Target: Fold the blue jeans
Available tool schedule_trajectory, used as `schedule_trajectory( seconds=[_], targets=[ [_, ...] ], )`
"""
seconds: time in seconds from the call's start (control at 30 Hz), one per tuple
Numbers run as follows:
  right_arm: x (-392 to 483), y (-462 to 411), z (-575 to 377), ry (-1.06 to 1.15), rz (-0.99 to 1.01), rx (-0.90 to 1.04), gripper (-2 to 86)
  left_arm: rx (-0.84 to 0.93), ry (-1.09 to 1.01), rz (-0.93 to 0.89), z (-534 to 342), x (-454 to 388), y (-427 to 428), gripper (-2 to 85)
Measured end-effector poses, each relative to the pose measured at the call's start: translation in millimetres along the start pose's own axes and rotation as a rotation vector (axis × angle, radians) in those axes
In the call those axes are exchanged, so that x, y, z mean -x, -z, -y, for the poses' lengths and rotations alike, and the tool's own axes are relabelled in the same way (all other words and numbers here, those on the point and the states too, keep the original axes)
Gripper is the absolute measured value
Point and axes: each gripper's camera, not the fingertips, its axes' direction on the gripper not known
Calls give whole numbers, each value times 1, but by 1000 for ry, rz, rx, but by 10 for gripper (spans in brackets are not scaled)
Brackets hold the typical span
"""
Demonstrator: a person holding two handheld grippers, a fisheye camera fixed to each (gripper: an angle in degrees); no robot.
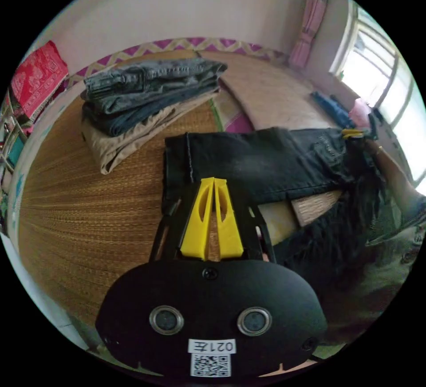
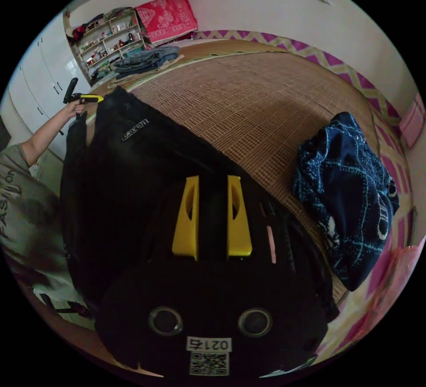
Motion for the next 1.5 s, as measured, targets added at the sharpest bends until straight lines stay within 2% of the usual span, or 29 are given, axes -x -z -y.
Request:
schedule_trajectory(
  seconds=[0.07,0.17,0.3,0.43,0.6,0.8,0.97,1.17,1.3,1.5],
  targets=[
    [16,41,-26,25,-11,-129,59,-94,51,-140,-23,6,30,-9],
    [39,106,-79,-4,7,-349,12,-151,67,-122,-57,2,65,-9],
    [74,168,-157,-102,-58,-498,1,-145,144,-37,-101,-5,92,-8],
    [113,208,-253,-390,-220,-563,18,-98,300,109,-152,-15,106,-9],
    [133,226,-361,-670,-189,-641,64,-191,416,175,-210,-27,121,-2],
    [136,231,-461,-1010,-202,-705,50,-263,593,-85,-264,-9,126,60],
    [130,221,-527,-1250,-43,-828,77,-270,678,-196,-286,0,120,67],
    [108,204,-535,-1259,184,-901,92,-319,740,-178,-294,-1,118,85],
    [98,205,-526,-1227,217,-886,86,-345,763,-179,-299,0,120,92],
    [100,223,-525,-1230,171,-870,16,-330,769,-210,-301,-1,122,78]
  ],
)
